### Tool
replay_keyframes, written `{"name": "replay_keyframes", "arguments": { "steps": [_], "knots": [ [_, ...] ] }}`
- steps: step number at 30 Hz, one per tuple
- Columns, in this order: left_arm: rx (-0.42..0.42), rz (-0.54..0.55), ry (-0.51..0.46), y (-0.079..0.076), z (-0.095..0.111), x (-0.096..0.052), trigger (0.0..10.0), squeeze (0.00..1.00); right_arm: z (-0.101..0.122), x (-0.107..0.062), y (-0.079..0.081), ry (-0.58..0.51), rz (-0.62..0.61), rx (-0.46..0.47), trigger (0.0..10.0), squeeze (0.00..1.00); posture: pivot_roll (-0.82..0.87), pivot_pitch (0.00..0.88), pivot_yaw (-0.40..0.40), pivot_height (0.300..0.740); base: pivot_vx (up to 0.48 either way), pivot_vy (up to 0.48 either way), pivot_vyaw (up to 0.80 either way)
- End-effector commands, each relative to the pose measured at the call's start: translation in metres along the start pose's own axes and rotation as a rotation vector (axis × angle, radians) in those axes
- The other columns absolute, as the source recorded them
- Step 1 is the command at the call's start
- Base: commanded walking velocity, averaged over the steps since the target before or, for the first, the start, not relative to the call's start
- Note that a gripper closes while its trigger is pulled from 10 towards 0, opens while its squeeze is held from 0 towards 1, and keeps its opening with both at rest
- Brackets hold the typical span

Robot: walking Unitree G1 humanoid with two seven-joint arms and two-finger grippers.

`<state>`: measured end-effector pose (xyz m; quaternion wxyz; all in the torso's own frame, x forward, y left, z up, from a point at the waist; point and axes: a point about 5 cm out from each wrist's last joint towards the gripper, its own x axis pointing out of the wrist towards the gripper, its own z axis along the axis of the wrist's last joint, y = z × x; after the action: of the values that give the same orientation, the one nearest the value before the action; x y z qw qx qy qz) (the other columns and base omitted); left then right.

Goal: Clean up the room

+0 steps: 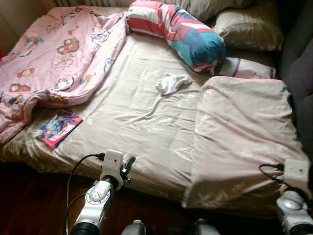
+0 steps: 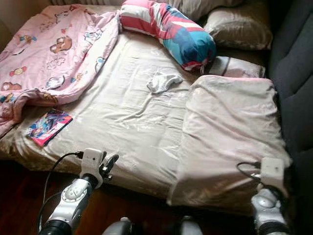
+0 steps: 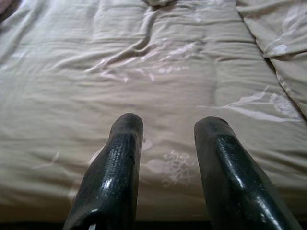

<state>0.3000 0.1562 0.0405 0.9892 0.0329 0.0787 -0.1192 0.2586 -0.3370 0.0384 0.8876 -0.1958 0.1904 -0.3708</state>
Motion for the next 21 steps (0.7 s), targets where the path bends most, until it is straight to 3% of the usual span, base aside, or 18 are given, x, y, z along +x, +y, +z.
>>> {"name": "replay_keyframes", "arguments": {
  "steps": [1, 5, 9, 13, 19, 20, 21],
  "knots": [
    [-0.010, 0.017, 0.046, 0.002, -0.014, -0.007, 10.0, 0.00, 0.010, 0.007, -0.013, -0.016, -0.074, 0.085, 10.0, 0.00, -0.06, 0.176, 0.047, 0.690, 0.000, 0.000, 0.00],
    [-0.011, 0.017, 0.049, 0.001, -0.015, -0.007, 10.0, 0.00, 0.000, 0.003, -0.007, 0.039, -0.039, 0.110, 10.0, 0.00, -0.07, 0.177, 0.044, 0.690, 0.000, 0.000, 0.00],
    [-0.011, 0.019, 0.046, 0.001, -0.015, -0.007, 10.0, 0.00, -0.025, -0.014, 0.013, 0.170, 0.012, 0.205, 10.0, 0.00, -0.05, 0.180, 0.044, 0.690, 0.000, 0.000, 0.00],
    [-0.010, 0.021, 0.047, 0.001, -0.016, -0.008, 10.0, 0.00, -0.042, -0.027, 0.025, 0.244, 0.033, 0.235, 10.0, 0.00, -0.05, 0.180, 0.044, 0.690, 0.000, 0.000, 0.00],
    [-0.008, 0.021, 0.047, 0.001, -0.016, -0.008, 10.0, 0.00, -0.043, -0.032, 0.033, 0.241, 0.061, 0.278, 10.0, 0.00, -0.05, 0.178, 0.046, 0.690, 0.000, 0.000, 0.00],
    [-0.007, 0.021, 0.047, 0.001, -0.016, -0.008, 10.0, 0.00, -0.040, -0.031, 0.033, 0.228, 0.065, 0.276, 10.0, 0.98, -0.05, 0.178, 0.046, 0.690, 0.000, 0.000, 0.00],
    [-0.007, 0.021, 0.047, 0.001, -0.016, -0.008, 10.0, 0.00, -0.039, -0.031, 0.034, 0.219, 0.068, 0.273, 10.0, 0.98, -0.05, 0.177, 0.044, 0.690, 0.000, 0.000, 0.00]
  ]
}}
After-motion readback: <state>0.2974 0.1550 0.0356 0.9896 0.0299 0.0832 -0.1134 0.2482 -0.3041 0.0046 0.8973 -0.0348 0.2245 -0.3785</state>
